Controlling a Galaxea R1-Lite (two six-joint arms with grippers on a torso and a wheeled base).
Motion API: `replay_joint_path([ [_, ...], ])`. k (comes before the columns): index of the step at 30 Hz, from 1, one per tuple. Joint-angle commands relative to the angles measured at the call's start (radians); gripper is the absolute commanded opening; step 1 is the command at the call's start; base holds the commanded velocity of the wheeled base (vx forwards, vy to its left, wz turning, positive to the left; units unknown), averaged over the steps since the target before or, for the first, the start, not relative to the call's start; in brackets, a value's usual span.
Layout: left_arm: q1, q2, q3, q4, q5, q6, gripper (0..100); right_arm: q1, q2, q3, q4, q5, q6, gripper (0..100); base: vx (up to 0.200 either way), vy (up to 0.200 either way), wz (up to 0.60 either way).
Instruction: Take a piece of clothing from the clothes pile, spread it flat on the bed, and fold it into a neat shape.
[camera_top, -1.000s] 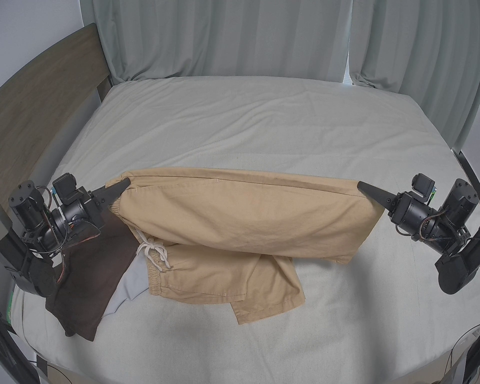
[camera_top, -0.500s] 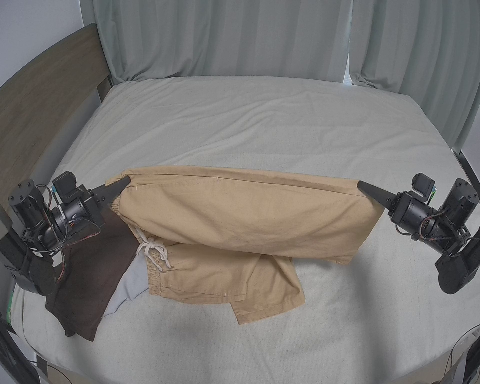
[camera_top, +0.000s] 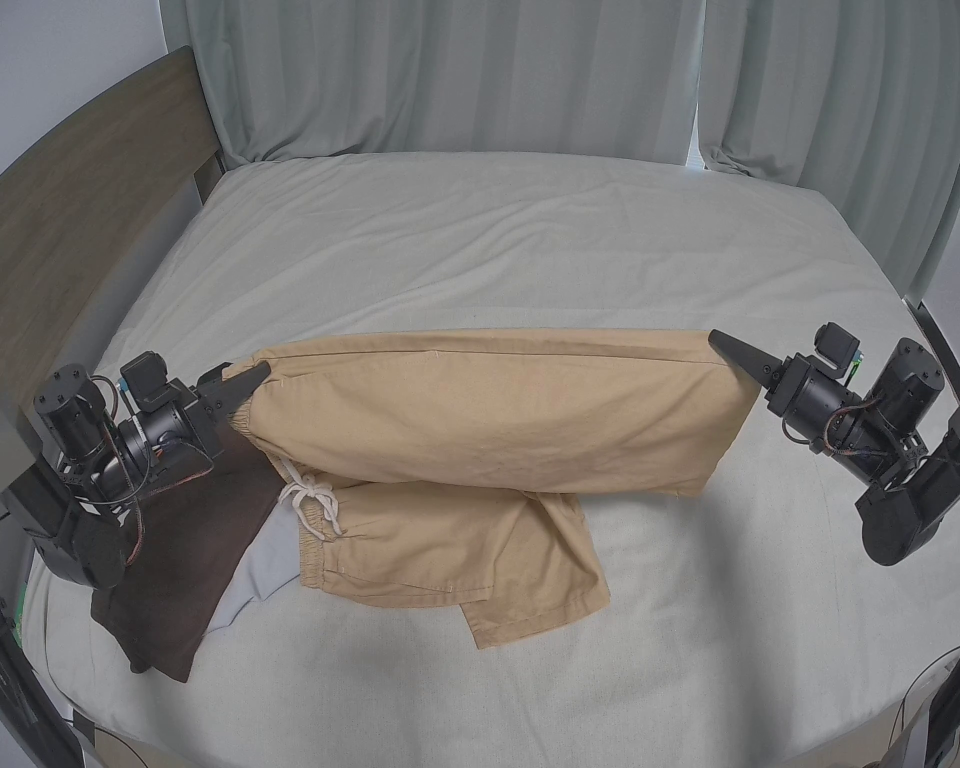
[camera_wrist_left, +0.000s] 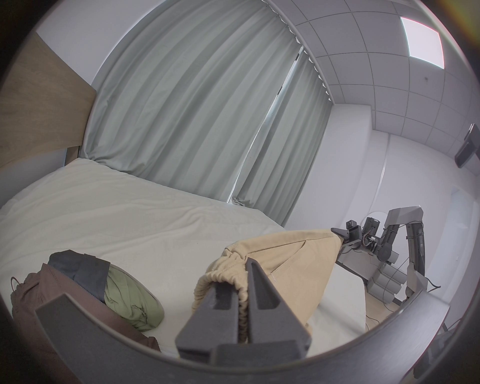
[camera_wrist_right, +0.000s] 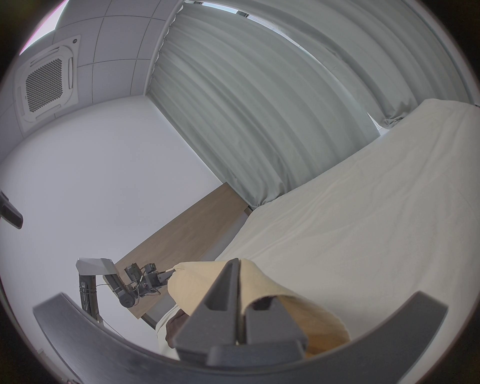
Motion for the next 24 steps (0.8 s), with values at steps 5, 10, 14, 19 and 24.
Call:
replay_joint_path([
  [5, -0.035, 0.084, -0.095, -0.001, 0.102, -0.017, 0, -0.01, 0.152, -0.172, 0.001, -0.001, 0.02, 0, 0.0, 0.0, 0.0],
  [10, -0.057, 0.111, -0.144, -0.001, 0.161, -0.041, 0, -0.01, 0.21, -0.23, 0.001, -0.002, 0.021, 0, 0.0, 0.0, 0.0],
  [14, -0.069, 0.142, -0.178, -0.001, 0.195, -0.05, 0, -0.01, 0.244, -0.264, 0.002, -0.002, 0.021, 0, 0.0, 0.0, 0.0],
  [19, -0.1, 0.22, -0.267, -0.001, 0.252, -0.052, 0, -0.021, 0.298, -0.333, 0.005, -0.002, 0.049, 0, 0.0, 0.0, 0.0],
  [24, -0.115, 0.291, -0.361, 0.001, 0.296, -0.07, 0, -0.026, 0.344, -0.403, 0.059, -0.002, 0.053, 0, 0.0, 0.0, 0.0],
])
